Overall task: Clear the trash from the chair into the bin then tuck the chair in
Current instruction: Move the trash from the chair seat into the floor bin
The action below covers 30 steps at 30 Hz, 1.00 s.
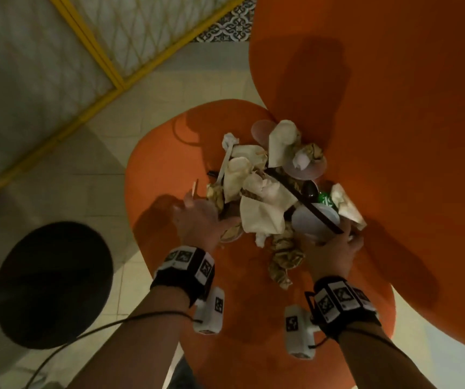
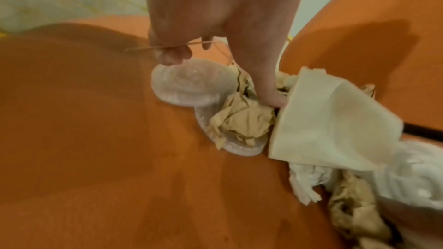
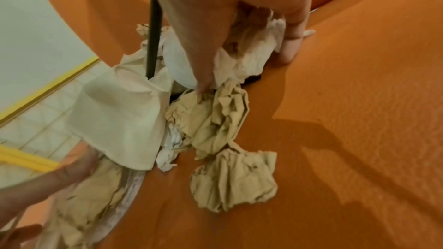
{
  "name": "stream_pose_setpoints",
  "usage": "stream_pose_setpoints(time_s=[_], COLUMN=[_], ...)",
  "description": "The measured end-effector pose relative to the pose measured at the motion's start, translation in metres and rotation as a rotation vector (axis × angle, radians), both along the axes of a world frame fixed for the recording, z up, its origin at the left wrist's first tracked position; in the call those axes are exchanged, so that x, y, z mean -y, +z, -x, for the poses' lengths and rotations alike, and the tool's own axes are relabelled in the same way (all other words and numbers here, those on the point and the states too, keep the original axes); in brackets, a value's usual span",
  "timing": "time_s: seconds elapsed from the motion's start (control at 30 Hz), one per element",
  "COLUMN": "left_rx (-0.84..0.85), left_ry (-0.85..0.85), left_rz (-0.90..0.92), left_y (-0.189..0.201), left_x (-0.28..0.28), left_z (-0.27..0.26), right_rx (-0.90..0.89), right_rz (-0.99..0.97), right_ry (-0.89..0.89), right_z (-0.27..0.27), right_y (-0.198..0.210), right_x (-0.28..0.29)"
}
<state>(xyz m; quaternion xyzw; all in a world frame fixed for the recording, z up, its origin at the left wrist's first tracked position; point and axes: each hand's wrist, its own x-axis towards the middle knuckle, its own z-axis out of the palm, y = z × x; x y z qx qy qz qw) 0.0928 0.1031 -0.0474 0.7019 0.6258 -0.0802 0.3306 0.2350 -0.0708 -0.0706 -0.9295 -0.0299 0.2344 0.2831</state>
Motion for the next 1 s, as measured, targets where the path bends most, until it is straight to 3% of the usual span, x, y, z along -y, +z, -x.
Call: stream_pose_setpoints(time_s=[0.03, 0.37, 0.53, 0.73, 0.87, 1.0], left_rx=[0.032, 0.05, 0.151, 0.257, 0.368, 0.223], left_ry=[0.105, 0.014, 0.118, 0.199, 0.337, 0.152], left_rz=[0.062, -0.174, -0.118, 0.002, 0.01, -0.022], left_y=[-0.007, -0.029, -0.015, -0.003, 0.005, 0.006], left_x=[-0.005, -0.004, -0.009, -0.007, -0.015, -0.037], left_z=[0.001, 0.013, 0.003, -0.003, -0.005, -0.022], right_rx=[0.0, 0.002, -0.009, -0.289, -0.423, -0.343], right_rz=[-0.03, -0.087, -0.18, -0.411, -0.329, -0.1], right_ry=[-0.042, -0.282, -0.381, -0.604, -0.518, -0.301], right_z=[0.0, 0.02, 0.043, 0.061, 0.066, 0.067], right_y=[0.0, 0.007, 0.009, 0.034, 0.029, 0.018], right_x=[-0.001, 0.009, 0.011, 0.009, 0.005, -0.004])
